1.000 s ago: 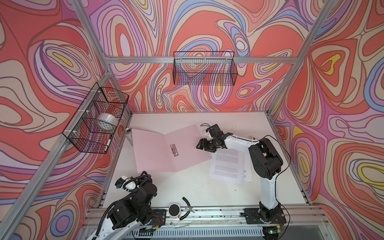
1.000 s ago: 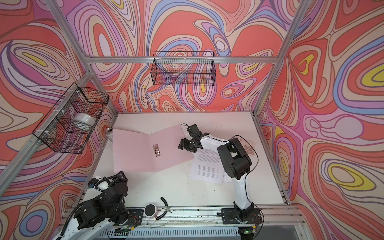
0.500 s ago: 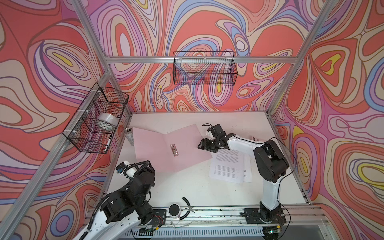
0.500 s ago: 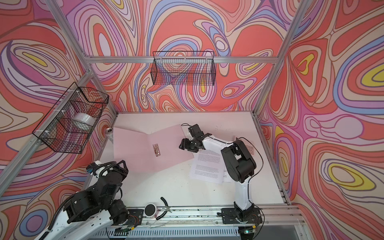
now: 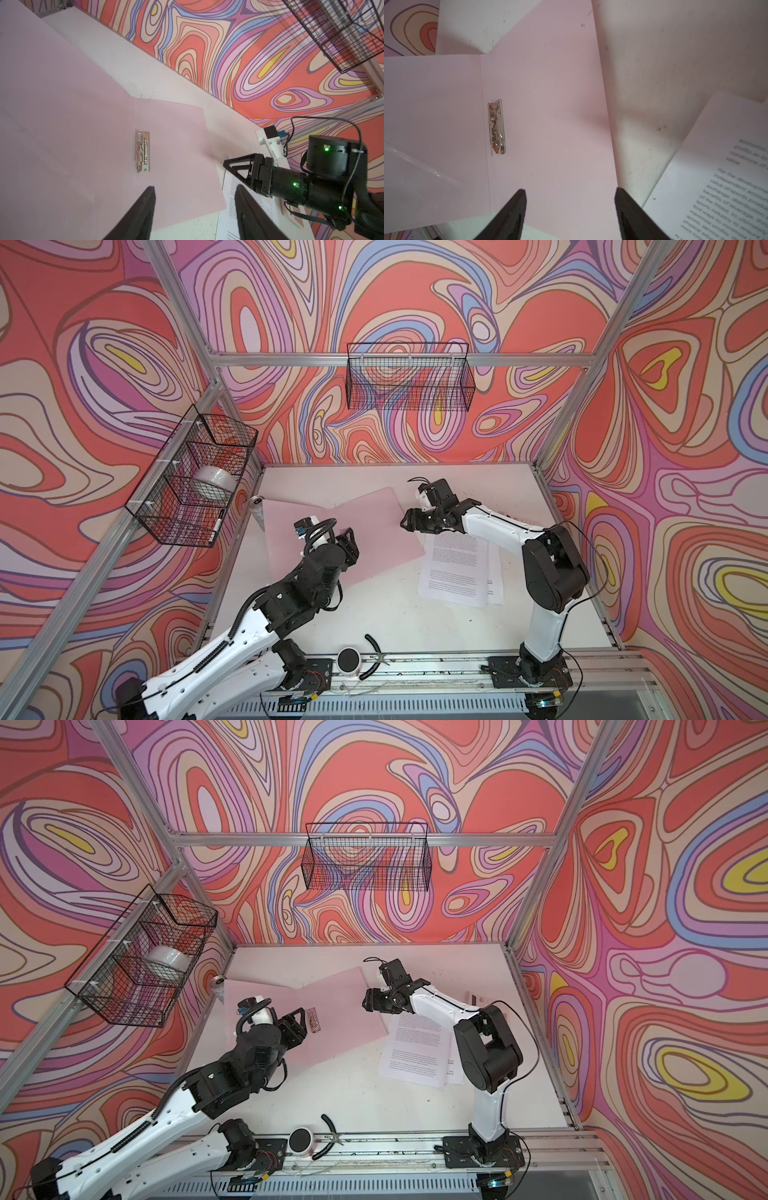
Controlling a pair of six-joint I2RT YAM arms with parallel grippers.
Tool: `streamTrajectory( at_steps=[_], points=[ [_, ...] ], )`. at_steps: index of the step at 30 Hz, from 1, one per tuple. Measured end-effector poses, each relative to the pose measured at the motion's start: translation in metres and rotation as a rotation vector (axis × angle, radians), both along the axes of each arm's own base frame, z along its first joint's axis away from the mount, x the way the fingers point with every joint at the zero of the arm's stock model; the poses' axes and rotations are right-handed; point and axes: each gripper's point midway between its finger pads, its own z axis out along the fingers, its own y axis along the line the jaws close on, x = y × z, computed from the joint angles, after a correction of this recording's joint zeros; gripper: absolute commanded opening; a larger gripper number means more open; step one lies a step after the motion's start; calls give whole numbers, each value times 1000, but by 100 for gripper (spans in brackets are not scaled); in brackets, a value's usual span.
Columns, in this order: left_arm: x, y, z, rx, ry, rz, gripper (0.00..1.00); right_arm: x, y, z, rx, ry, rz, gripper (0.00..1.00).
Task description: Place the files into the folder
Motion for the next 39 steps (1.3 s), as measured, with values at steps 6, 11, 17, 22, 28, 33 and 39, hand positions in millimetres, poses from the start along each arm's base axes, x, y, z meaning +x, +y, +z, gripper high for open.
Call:
streamTrajectory(
  at_steps=[6,11,17,22,28,33,39],
  points=[
    [16,-19,-16,31,-3,-55,61,11,-5,-8,-15,-8,5,71],
    [33,-10,-23,-22,-5,-51,61,8,-1,-34,2,46,24,70],
    [42,16,-67,-33,93,-13,59,2,0,-50,43,92,34,70],
    [34,36,-111,-44,189,34,57,-2,3,-53,98,110,49,70],
    [18,56,-153,-63,283,97,57,-3,7,-56,158,135,72,70],
    [11,66,-159,-87,294,133,58,-1,5,-54,171,136,70,69],
    [3,77,-162,-115,298,171,58,2,0,-52,169,132,56,69]
  ],
)
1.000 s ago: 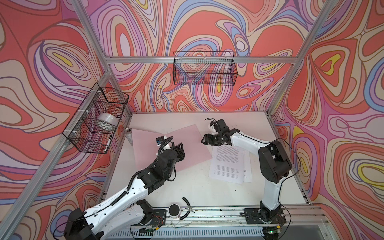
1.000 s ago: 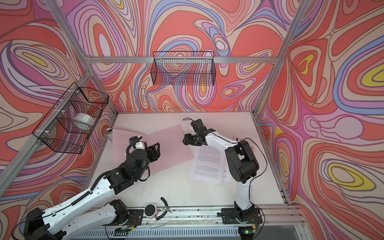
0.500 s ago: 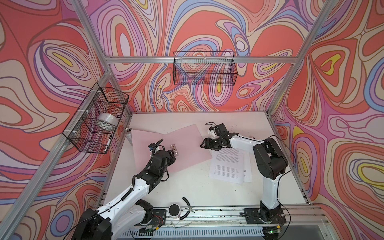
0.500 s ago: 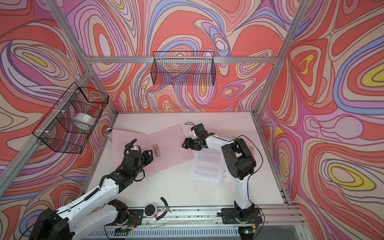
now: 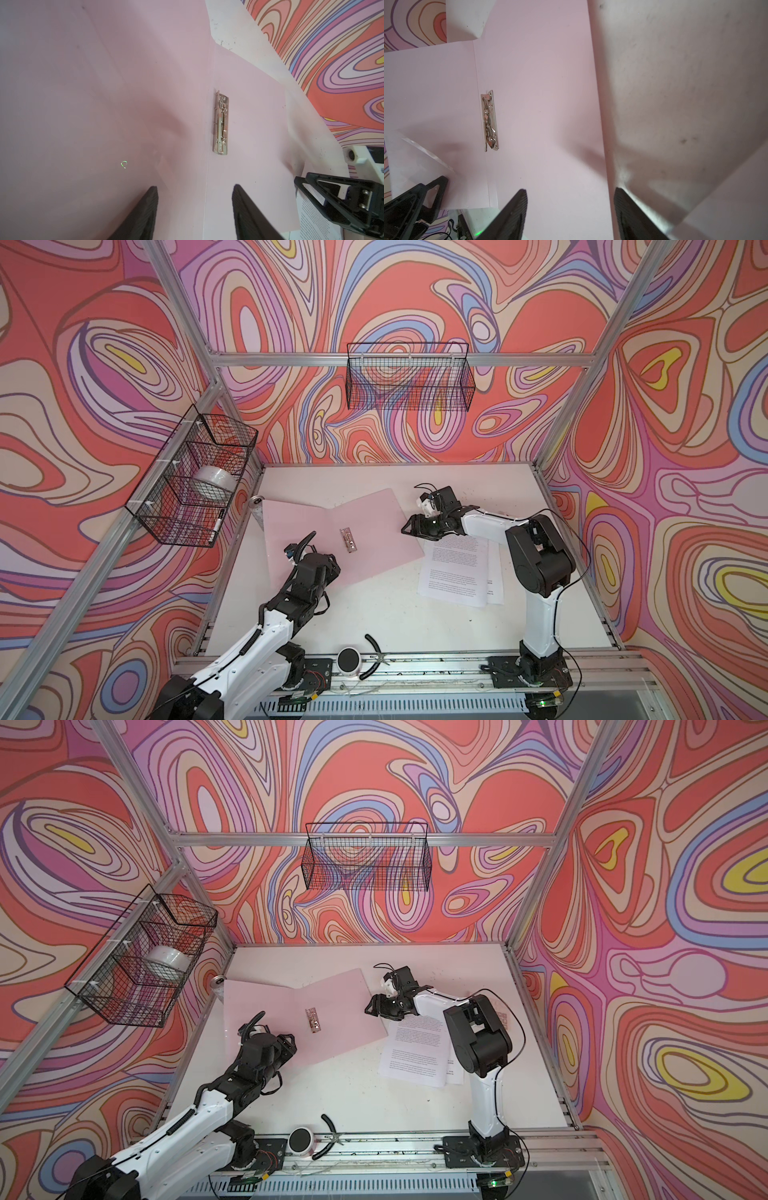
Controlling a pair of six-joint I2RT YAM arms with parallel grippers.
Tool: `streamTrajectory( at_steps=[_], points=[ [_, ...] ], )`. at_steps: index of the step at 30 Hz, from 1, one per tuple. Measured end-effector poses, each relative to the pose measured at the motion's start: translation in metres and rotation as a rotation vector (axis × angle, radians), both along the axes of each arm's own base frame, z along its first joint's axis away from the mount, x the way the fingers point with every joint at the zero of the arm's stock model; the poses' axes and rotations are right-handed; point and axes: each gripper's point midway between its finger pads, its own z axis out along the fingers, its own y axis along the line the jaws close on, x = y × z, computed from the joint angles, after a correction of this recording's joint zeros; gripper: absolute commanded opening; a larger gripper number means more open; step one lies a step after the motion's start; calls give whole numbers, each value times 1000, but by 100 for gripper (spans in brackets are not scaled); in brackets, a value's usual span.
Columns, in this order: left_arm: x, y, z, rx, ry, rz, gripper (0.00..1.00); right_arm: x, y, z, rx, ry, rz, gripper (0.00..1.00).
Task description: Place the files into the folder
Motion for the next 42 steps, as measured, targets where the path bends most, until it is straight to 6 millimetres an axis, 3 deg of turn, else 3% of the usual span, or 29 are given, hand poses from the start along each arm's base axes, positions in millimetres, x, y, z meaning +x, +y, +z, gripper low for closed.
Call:
streamTrajectory(
  at_steps=[8,12,15,19,26,30,35,42],
  points=[
    [-16,11,-17,-16,36,41,58,2,-2,4,5,-7,-8,69],
    [-16,11,-18,-16,38,42,58,-1,3,5,49,3,0,63],
    [-16,11,-18,-16,40,42,58,-5,8,6,101,17,7,46],
    [-16,10,-22,-14,54,37,58,-11,13,6,156,38,14,0],
    [-16,5,-27,-16,74,8,58,-31,7,0,180,86,2,0],
    [-16,1,-26,-16,78,-19,58,-42,-5,13,179,68,-6,0],
    [-14,-2,-23,-16,72,-41,58,-42,-23,28,164,33,-18,0],
    [-12,-6,-17,-25,57,-60,59,-49,-40,16,104,58,-27,3]
  ],
)
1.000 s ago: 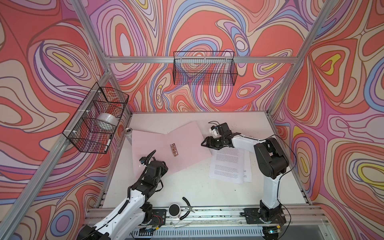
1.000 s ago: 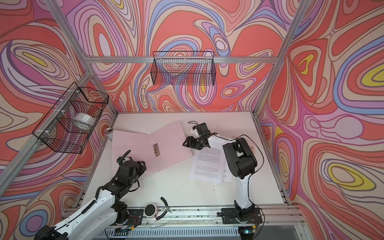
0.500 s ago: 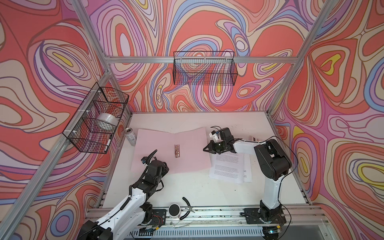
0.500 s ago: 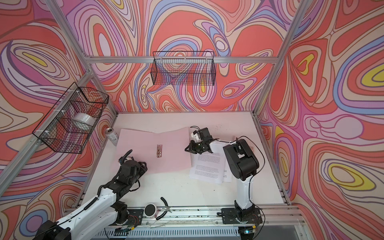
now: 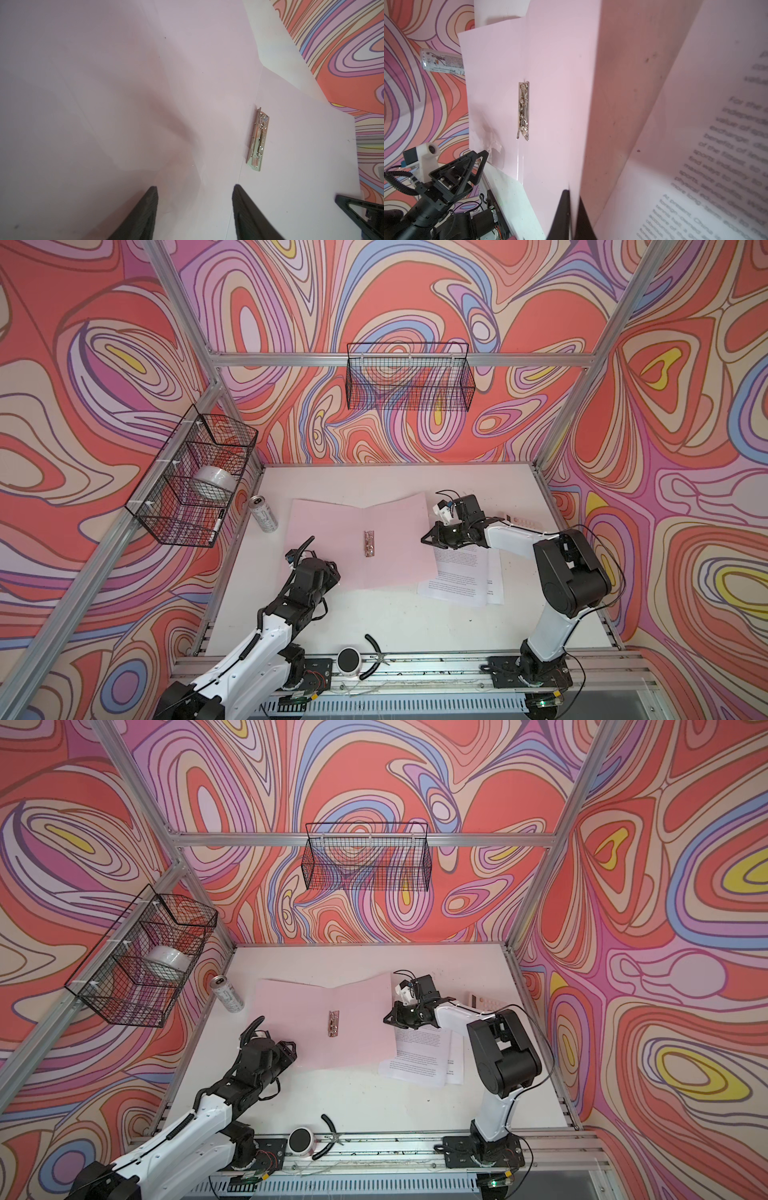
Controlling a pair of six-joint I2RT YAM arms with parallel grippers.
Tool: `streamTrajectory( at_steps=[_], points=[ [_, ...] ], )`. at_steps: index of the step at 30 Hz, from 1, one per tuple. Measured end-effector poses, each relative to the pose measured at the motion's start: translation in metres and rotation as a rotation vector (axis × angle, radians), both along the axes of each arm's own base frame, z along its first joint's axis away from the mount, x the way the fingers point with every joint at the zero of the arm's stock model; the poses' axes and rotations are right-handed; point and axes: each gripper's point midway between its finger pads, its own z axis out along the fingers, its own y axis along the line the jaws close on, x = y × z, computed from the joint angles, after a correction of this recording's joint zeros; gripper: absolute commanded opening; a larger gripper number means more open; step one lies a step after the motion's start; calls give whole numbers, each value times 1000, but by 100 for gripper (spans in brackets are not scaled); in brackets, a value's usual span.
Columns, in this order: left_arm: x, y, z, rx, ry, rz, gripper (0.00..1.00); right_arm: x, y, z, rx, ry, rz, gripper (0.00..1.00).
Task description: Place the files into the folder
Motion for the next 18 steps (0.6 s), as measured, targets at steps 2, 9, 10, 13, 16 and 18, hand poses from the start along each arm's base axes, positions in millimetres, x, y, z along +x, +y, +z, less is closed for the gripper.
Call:
streamTrajectory(
  at_steps=[2,9,10,13,16,18],
  points=[
    [0,-2,0,-4,2,-9,60,-2,-4,-6,-15,17,-13,26],
    [13,-31,30,11,-50,-112,61,-9,-49,6,-82,-3,-143,41],
    [17,-35,36,10,-62,-124,61,-10,-60,13,-89,-18,-175,38],
    [28,-43,47,9,-87,-141,61,-15,-99,42,-128,-87,-301,29],
    [36,-50,44,11,-83,-163,61,-26,-133,63,-184,-139,-408,26],
    [40,-56,38,10,-66,-183,61,-36,-150,67,-220,-143,-457,27]
  ],
)
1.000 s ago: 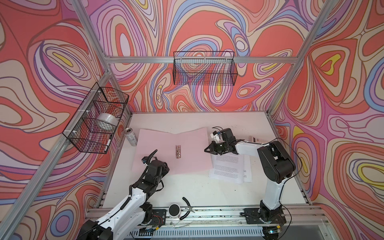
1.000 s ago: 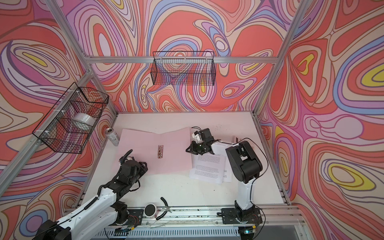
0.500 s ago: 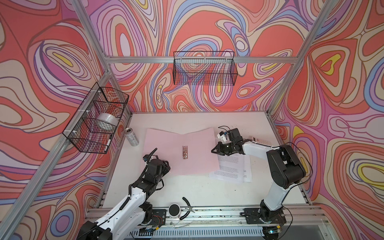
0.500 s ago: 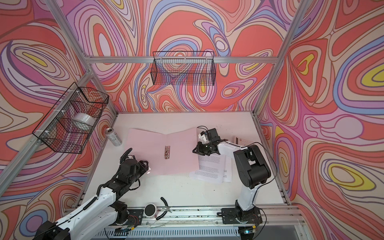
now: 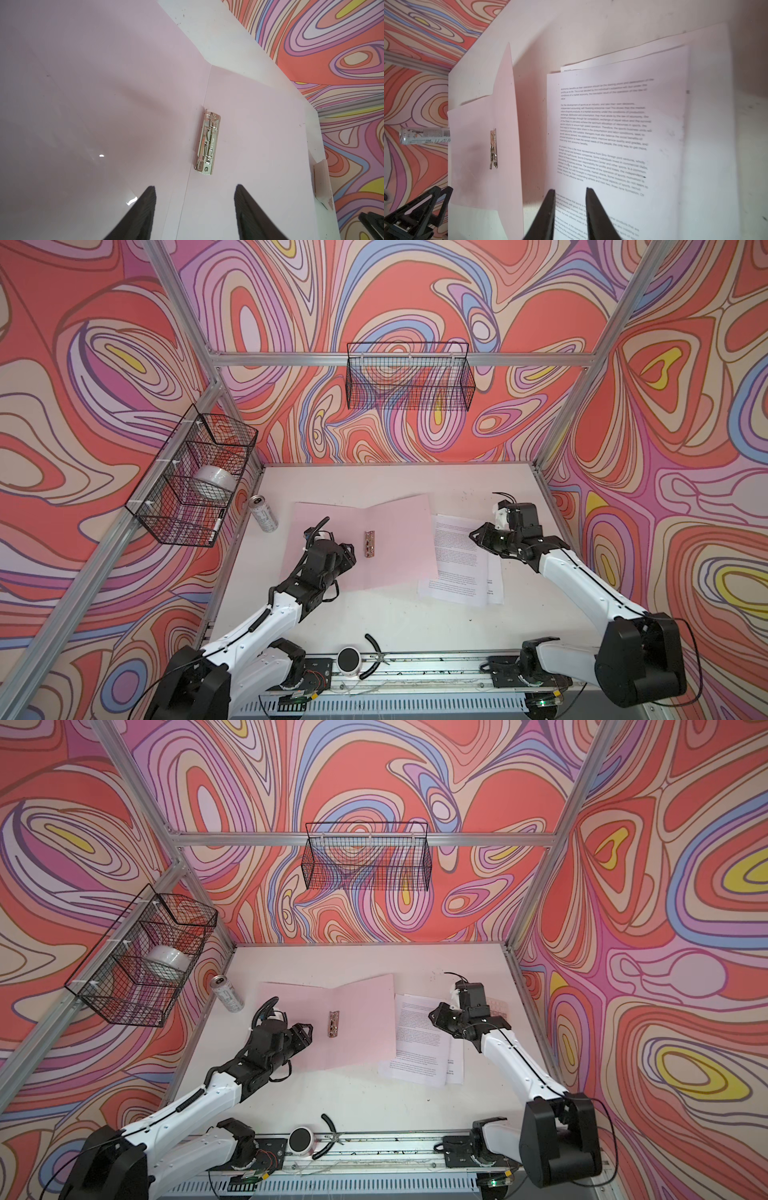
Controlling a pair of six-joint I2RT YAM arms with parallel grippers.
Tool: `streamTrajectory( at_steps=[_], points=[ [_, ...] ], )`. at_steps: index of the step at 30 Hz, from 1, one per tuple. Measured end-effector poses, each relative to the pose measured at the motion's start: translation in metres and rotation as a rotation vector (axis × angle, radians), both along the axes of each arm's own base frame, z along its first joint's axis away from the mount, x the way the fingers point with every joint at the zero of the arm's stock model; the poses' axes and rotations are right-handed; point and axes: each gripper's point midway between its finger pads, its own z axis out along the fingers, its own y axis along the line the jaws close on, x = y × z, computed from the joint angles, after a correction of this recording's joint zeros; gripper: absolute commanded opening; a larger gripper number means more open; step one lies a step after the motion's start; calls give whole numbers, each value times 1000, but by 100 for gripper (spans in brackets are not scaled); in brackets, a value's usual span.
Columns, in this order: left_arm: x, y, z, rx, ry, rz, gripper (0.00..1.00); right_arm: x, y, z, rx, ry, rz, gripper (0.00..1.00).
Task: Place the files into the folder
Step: 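Grasp the edge of the printed paper stack with the right gripper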
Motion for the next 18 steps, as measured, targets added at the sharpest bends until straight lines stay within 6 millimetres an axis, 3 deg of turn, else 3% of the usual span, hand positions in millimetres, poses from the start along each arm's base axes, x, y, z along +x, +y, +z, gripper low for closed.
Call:
streamTrajectory(
  at_steps=[5,7,12,18],
  points=[
    [11,-15,-14,-8,34,-46,61,-36,-46,-27,-60,115,-140,27],
    [14,-21,-16,-11,43,-62,61,-47,-55,-36,-72,158,-173,27],
    [29,-37,-3,-49,7,-96,61,-55,-57,-53,-65,211,-190,28],
    [31,-40,-1,-56,-5,-107,61,-67,-55,-95,-25,321,-203,32]
  ],
)
